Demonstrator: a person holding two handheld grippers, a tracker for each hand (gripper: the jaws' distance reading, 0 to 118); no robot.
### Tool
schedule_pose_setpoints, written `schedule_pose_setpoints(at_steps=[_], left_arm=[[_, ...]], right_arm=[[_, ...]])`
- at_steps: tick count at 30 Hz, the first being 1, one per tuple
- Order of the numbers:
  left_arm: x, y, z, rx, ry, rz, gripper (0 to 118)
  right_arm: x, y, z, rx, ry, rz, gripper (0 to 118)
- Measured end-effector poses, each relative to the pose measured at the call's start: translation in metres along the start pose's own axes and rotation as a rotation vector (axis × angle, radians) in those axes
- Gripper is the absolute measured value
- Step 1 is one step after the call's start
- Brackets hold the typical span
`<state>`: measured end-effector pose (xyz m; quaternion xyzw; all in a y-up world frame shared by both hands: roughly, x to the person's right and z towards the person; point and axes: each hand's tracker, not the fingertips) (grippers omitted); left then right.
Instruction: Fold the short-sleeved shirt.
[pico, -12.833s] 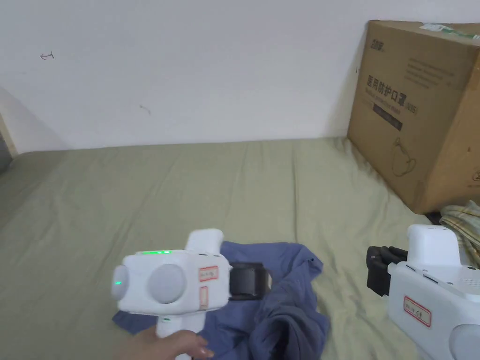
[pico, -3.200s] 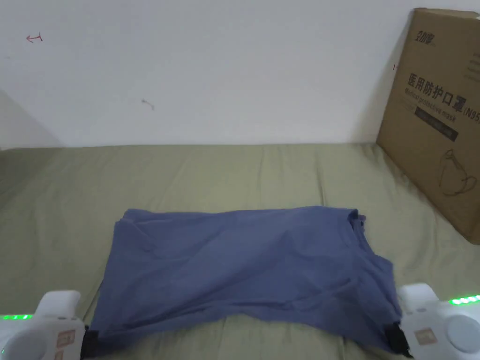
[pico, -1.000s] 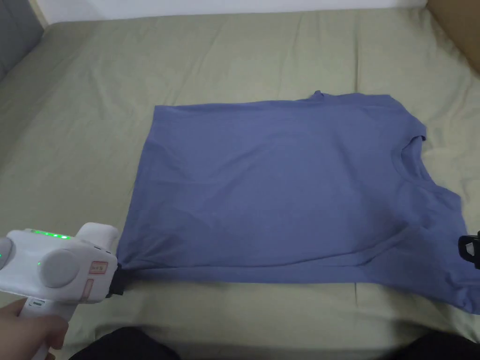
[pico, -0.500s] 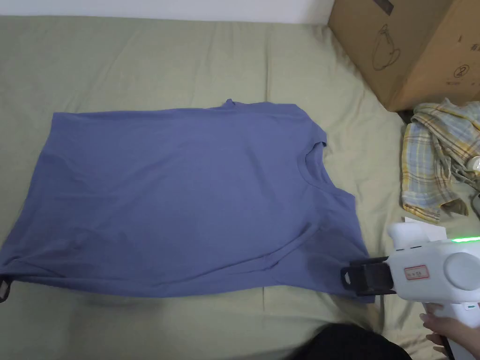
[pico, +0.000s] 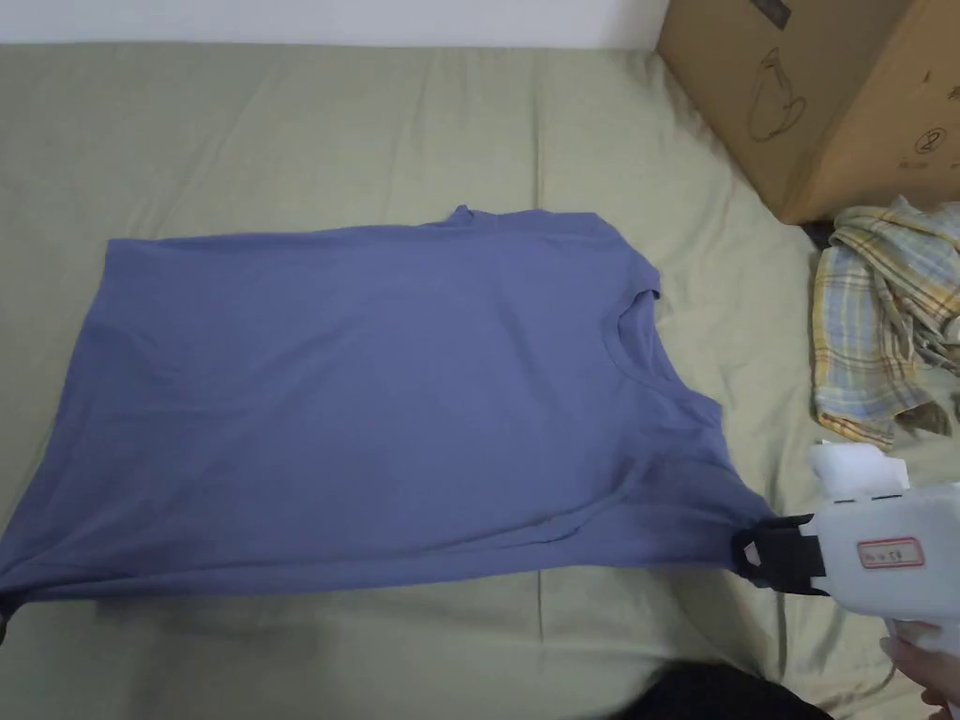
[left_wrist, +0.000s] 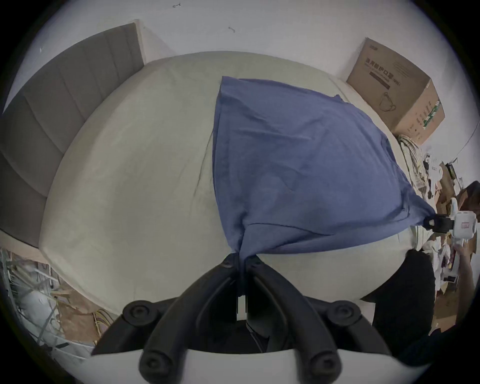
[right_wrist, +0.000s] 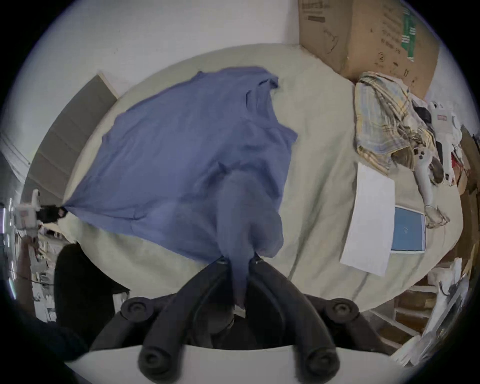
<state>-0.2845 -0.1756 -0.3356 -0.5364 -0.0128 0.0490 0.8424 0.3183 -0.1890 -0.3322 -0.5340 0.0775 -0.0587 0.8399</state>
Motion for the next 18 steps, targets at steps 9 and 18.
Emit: schedule_pose_setpoints(at_steps=[9, 18], left_arm=[[-0.002, 0.103, -0.006, 0.059, -0.026, -0.007, 1], [-0.004, 0.209, -0.127, -0.091, 0.024, 0.017, 11]], right_arm=[[-0.005, 0.112, 0.005, 0.121, 0.042, -0.042, 7], [0.012, 0.227, -0.128, -0.010, -0.023, -0.127, 7]])
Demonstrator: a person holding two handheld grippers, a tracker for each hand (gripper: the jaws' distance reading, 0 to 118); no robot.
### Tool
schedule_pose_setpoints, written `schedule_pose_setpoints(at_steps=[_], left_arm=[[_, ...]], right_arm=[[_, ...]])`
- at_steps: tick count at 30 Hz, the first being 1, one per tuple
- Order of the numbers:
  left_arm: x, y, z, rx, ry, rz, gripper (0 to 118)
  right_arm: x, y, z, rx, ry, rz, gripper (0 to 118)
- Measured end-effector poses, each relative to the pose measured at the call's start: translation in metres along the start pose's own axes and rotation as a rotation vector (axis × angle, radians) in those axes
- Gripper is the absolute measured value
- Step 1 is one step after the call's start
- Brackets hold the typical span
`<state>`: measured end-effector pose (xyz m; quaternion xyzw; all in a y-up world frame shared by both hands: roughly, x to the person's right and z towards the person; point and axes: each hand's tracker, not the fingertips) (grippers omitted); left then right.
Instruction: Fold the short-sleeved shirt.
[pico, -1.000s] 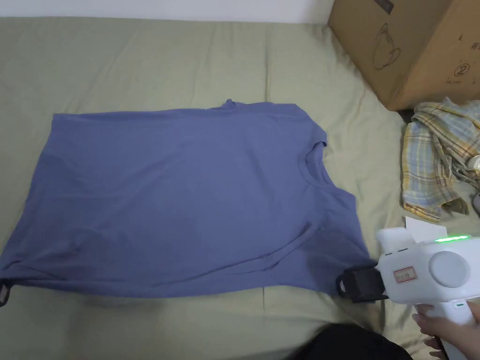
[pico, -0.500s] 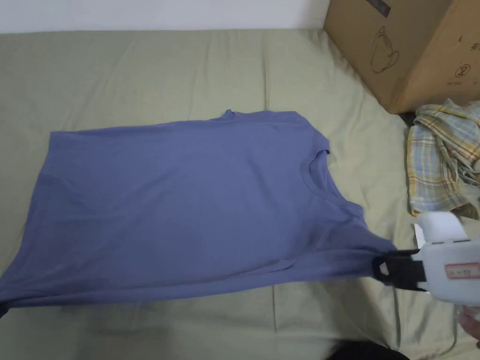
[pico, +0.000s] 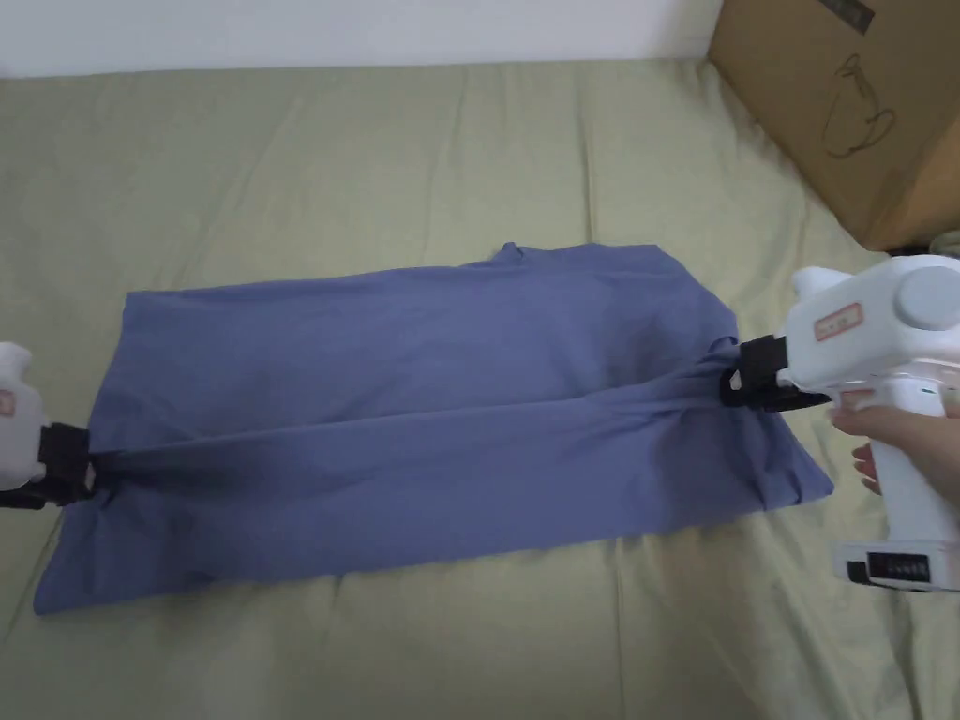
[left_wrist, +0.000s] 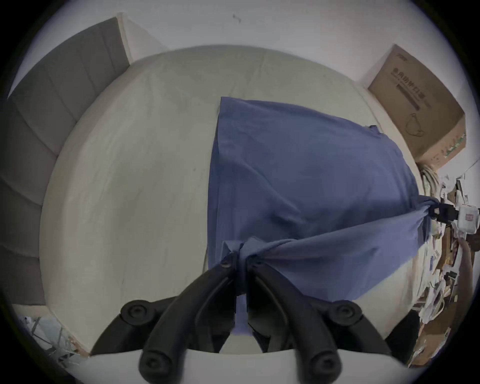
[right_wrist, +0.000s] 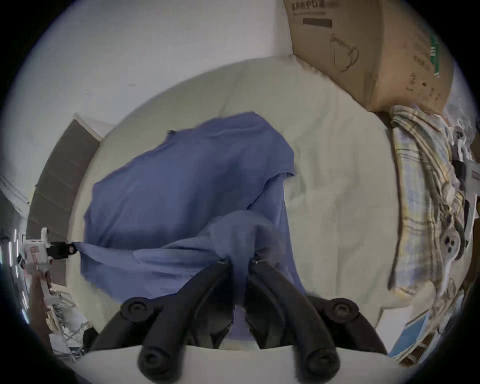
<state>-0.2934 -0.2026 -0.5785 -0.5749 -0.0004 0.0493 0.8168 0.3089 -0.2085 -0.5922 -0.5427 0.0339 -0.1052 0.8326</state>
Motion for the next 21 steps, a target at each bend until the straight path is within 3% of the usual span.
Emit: schedule_pose_setpoints(at_steps=[1, 2, 3, 4, 5, 6, 9, 13, 15, 16, 17, 18, 19, 21], left_arm=[[0.000, 0.004, -0.009, -0.004, 0.007, 0.005, 34], [0.000, 0.007, -0.015, -0.006, 0.022, 0.024, 60], [-0.001, 0.009, -0.021, -0.004, 0.029, 0.031, 83], [-0.003, 0.009, -0.025, -0.004, 0.027, 0.036, 101], [-0.005, 0.007, -0.026, 0.005, 0.024, 0.048, 107], [-0.005, 0.003, -0.023, 0.022, 0.021, 0.059, 111], [-0.009, -0.013, -0.009, 0.079, -0.019, 0.081, 112], [-0.009, -0.052, 0.022, 0.143, -0.023, 0.087, 112], [-0.009, -0.077, 0.044, 0.175, -0.067, 0.049, 104], [-0.009, -0.090, 0.054, 0.209, -0.079, 0.037, 79], [-0.009, -0.103, 0.064, 0.241, -0.091, 0.032, 45], [-0.009, -0.113, 0.071, 0.255, -0.075, 0.027, 5], [-0.010, -0.123, 0.077, 0.267, -0.044, 0.034, 0], [-0.014, -0.132, 0.083, 0.256, -0.038, 0.035, 0]], right_arm=[[0.000, 0.003, -0.011, -0.009, -0.019, -0.018, 9], [0.001, 0.004, -0.020, -0.015, -0.022, -0.030, 20], [0.001, 0.003, -0.027, -0.012, -0.033, -0.043, 44], [0.000, 0.001, -0.029, 0.009, -0.050, -0.048, 84], [-0.002, -0.003, -0.028, 0.040, -0.083, -0.036, 106], [-0.003, -0.006, -0.025, 0.059, -0.099, -0.027, 116], [-0.007, -0.023, -0.001, 0.147, -0.040, 0.001, 118], [-0.017, -0.054, 0.040, 0.180, -0.019, 0.031, 116], [-0.022, -0.071, 0.059, 0.189, 0.017, 0.041, 113], [-0.024, -0.080, 0.069, 0.208, 0.048, 0.049, 96], [-0.026, -0.090, 0.078, 0.227, 0.059, 0.058, 63], [-0.029, -0.097, 0.084, 0.229, 0.042, 0.059, 11], [-0.032, -0.105, 0.089, 0.253, -0.012, 0.071, 0], [-0.031, -0.115, 0.096, 0.239, 0.050, 0.043, 0]])
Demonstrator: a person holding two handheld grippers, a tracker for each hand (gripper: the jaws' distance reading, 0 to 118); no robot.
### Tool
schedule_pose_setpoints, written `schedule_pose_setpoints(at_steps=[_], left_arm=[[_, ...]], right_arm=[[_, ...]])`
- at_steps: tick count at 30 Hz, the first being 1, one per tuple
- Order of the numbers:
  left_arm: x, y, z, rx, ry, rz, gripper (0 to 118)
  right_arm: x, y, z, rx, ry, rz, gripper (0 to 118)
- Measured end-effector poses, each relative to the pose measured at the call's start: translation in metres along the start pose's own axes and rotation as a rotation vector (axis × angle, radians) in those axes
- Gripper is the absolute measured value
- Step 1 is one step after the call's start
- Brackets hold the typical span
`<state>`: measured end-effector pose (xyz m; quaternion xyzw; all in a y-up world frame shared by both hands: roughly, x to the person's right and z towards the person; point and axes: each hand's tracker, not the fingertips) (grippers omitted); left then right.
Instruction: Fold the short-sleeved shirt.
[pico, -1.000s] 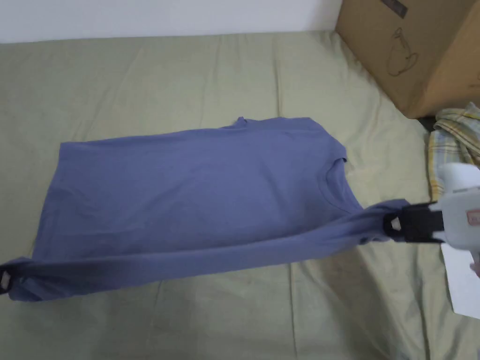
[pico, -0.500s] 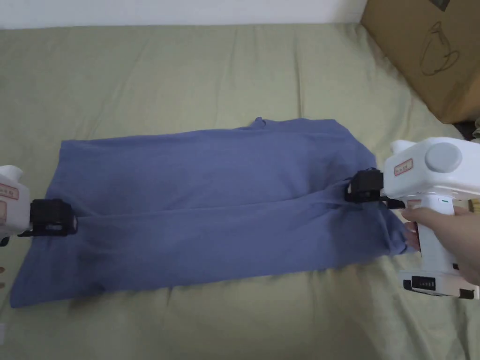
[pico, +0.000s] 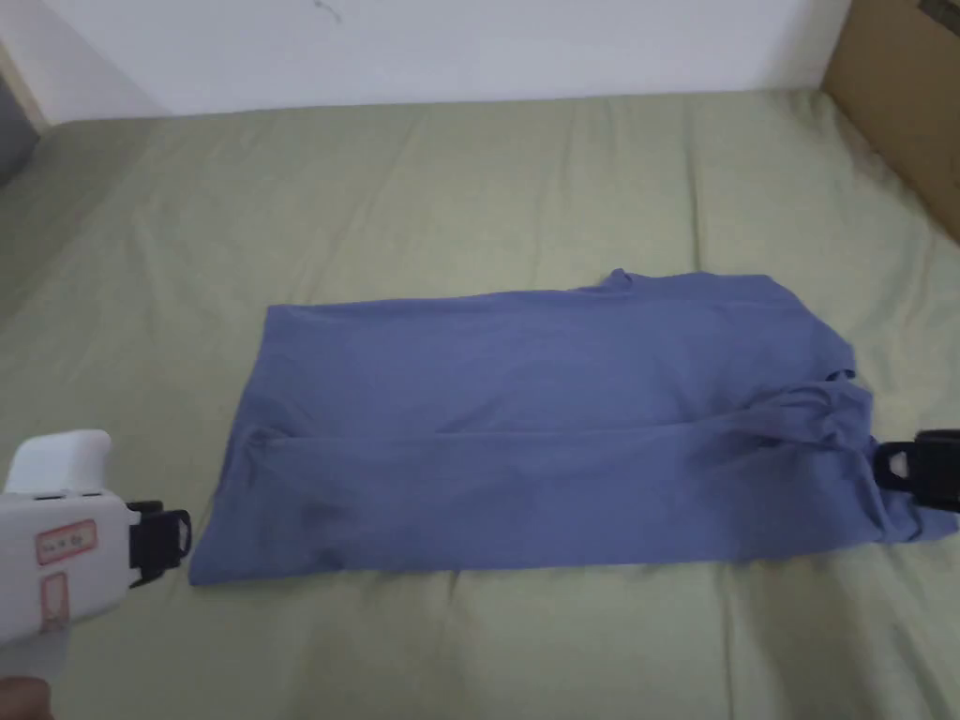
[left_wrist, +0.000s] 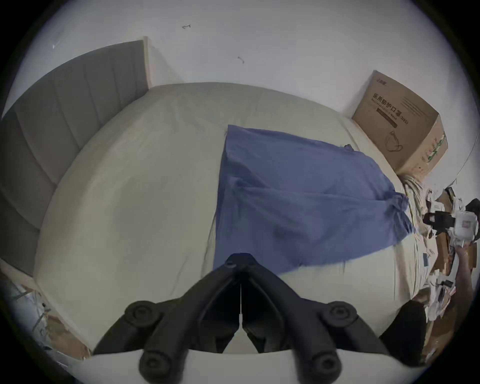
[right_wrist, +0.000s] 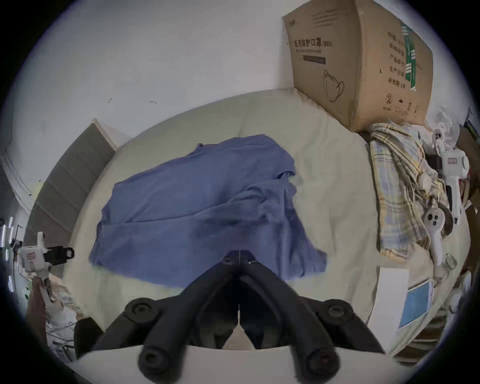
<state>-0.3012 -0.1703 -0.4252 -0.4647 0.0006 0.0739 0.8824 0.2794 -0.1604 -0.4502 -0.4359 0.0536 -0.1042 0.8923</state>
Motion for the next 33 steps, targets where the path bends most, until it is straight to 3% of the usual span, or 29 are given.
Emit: schedule_pose_setpoints(at_steps=[5, 6, 7, 8, 9, 11, 14, 15, 17, 18, 19, 20, 21, 26, 27, 29, 30, 33], left_arm=[[-0.017, 0.003, -0.028, -0.093, 0.028, 0.042, 0], [-0.020, 0.005, -0.038, -0.096, 0.018, 0.047, 6], [-0.022, 0.007, -0.048, -0.100, 0.018, 0.049, 44], [-0.023, 0.010, -0.057, -0.112, 0.034, 0.051, 91], [-0.023, 0.012, -0.068, -0.147, 0.065, 0.048, 118], [-0.022, 0.011, -0.080, -0.123, 0.040, 0.028, 115], [-0.020, 0.013, -0.106, -0.197, 0.122, 0.018, 113], [-0.019, 0.013, -0.113, -0.231, 0.129, 0.021, 101], [-0.003, 0.010, -0.101, -0.257, 0.058, 0.003, 96], [0.007, 0.009, -0.091, -0.194, 0.110, -0.060, 88], [0.016, 0.009, -0.079, -0.134, 0.100, -0.122, 61], [0.023, 0.009, -0.073, -0.116, 0.055, -0.142, 18], [0.022, 0.008, -0.069, -0.099, 0.037, -0.131, 1], [0.010, 0.017, -0.063, -0.089, 0.062, -0.125, 1], [0.005, 0.019, -0.063, -0.090, 0.072, -0.113, 1], [0.006, 0.022, -0.062, -0.102, 0.054, -0.083, 1], [0.006, 0.023, -0.061, -0.090, 0.061, -0.090, 1], [0.013, 0.023, -0.062, -0.092, 0.072, -0.104, 1]], right_arm=[[-0.004, -0.011, 0.002, -0.027, -0.005, 0.045, 0], [-0.004, -0.012, 0.000, -0.037, -0.007, 0.042, 0], [-0.004, -0.015, 0.000, -0.044, -0.007, 0.036, 0], [-0.003, -0.017, 0.000, -0.050, 0.000, 0.025, 0], [-0.002, -0.020, 0.000, -0.054, 0.006, 0.011, 0], [0.002, -0.023, -0.002, -0.064, 0.017, -0.011, 0], [0.007, -0.027, -0.009, -0.086, 0.014, -0.022, 0], [0.009, -0.028, -0.011, -0.092, 0.011, -0.025, 0], [0.013, -0.031, -0.016, -0.099, 0.001, -0.034, 0], [0.017, -0.029, -0.018, -0.100, -0.004, -0.041, 0], [0.020, -0.030, -0.019, -0.099, -0.006, -0.048, 0], [0.022, -0.030, -0.020, -0.099, -0.006, -0.053, 0], [0.025, -0.030, -0.020, -0.096, -0.007, -0.060, 0], [0.046, -0.016, -0.024, -0.059, 0.019, -0.088, 1], [0.050, -0.011, -0.026, -0.048, 0.015, -0.099, 9], [0.060, 0.000, -0.038, -0.070, -0.014, -0.120, 88], [0.068, 0.005, -0.050, -0.132, -0.036, -0.144, 118], [0.078, 0.012, -0.070, -0.156, -0.033, -0.189, 115]])
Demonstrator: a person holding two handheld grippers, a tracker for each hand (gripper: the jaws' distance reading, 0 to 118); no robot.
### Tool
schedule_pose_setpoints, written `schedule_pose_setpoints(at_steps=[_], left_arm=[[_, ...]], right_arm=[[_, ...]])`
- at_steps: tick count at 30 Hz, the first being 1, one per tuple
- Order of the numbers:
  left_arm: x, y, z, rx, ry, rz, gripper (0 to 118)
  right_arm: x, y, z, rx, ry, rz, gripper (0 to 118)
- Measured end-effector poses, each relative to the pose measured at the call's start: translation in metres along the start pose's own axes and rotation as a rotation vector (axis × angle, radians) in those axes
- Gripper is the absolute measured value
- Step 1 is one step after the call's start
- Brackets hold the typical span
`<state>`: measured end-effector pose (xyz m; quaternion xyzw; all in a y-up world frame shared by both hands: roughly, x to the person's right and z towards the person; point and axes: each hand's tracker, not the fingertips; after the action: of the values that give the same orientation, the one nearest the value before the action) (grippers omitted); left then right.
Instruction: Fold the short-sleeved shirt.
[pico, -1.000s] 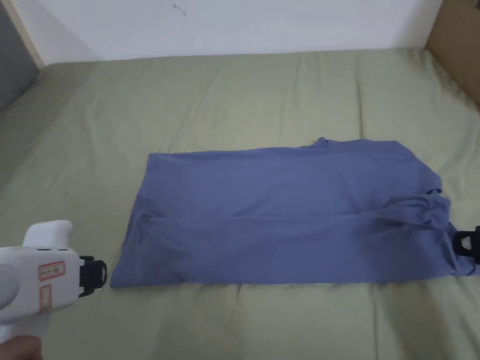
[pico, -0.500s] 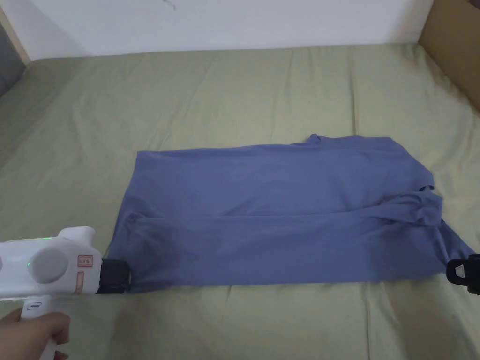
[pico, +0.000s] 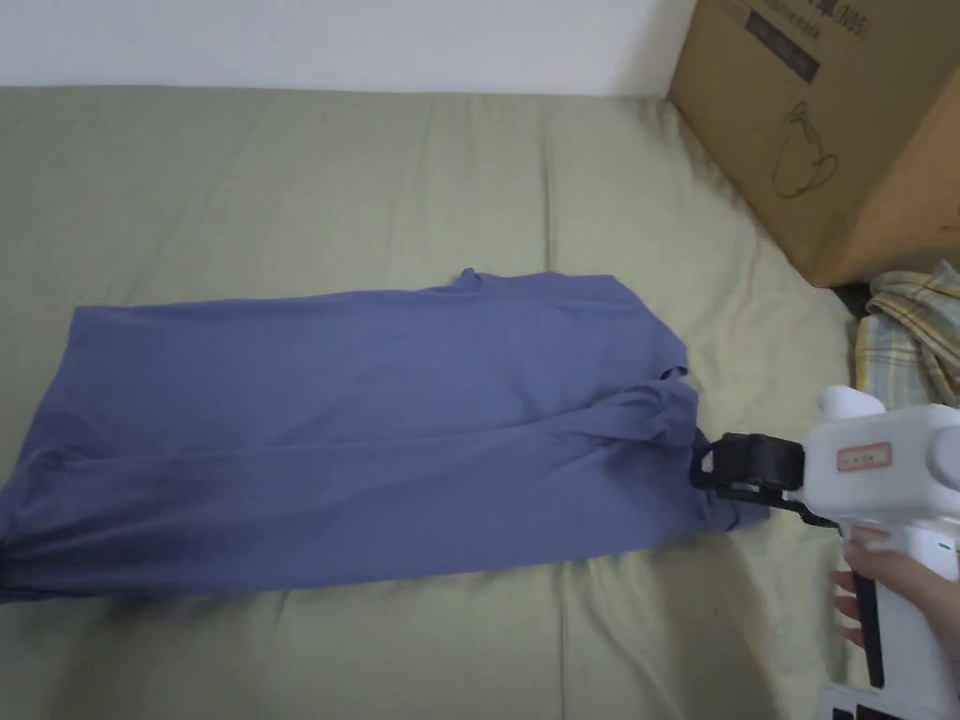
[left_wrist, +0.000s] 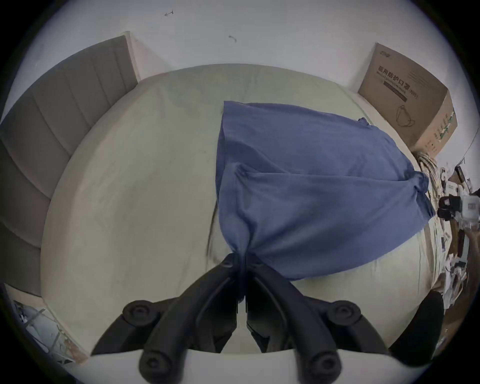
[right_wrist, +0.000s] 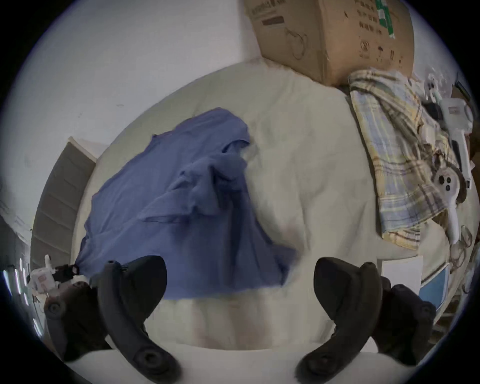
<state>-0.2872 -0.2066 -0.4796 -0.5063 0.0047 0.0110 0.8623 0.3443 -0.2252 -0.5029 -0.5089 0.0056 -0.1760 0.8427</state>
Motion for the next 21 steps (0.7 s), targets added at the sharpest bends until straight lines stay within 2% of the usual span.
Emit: schedule_pose_setpoints(at_steps=[3, 4, 5, 6, 7, 8, 9, 12, 18, 21], left_arm=[[0.001, -0.002, -0.003, -0.009, 0.001, 0.006, 1], [-0.001, -0.002, -0.005, -0.017, -0.001, 0.012, 1], [-0.001, -0.003, -0.007, -0.025, -0.002, 0.019, 1], [-0.002, -0.004, -0.008, -0.035, -0.011, 0.031, 1], [-0.002, -0.005, -0.009, -0.038, -0.014, 0.036, 1], [-0.004, -0.005, -0.009, -0.038, -0.017, 0.042, 1], [-0.004, -0.005, -0.009, -0.037, -0.017, 0.045, 1], [-0.008, -0.005, -0.008, -0.039, -0.031, 0.057, 1], [-0.012, -0.008, 0.019, -0.056, -0.041, 0.036, 1], [-0.013, -0.024, 0.052, -0.051, -0.052, -0.002, 1]], right_arm=[[0.011, 0.010, -0.018, -0.037, -0.019, -0.030, 112], [0.012, 0.010, -0.023, -0.054, -0.027, -0.034, 94], [0.011, 0.011, -0.029, -0.080, -0.018, -0.032, 61], [0.008, 0.009, -0.028, -0.095, -0.015, -0.027, 17], [0.003, 0.004, -0.024, -0.076, -0.020, -0.025, 7], [-0.001, -0.001, -0.019, -0.057, 0.052, -0.019, 7], [-0.006, 0.001, -0.014, -0.034, 0.065, -0.007, 7], [-0.013, -0.002, 0.000, -0.008, -0.018, 0.066, 7], [0.010, -0.017, 0.046, -0.006, 0.015, 0.006, 7], [0.012, -0.041, 0.076, -0.015, 0.016, 0.028, 7]])
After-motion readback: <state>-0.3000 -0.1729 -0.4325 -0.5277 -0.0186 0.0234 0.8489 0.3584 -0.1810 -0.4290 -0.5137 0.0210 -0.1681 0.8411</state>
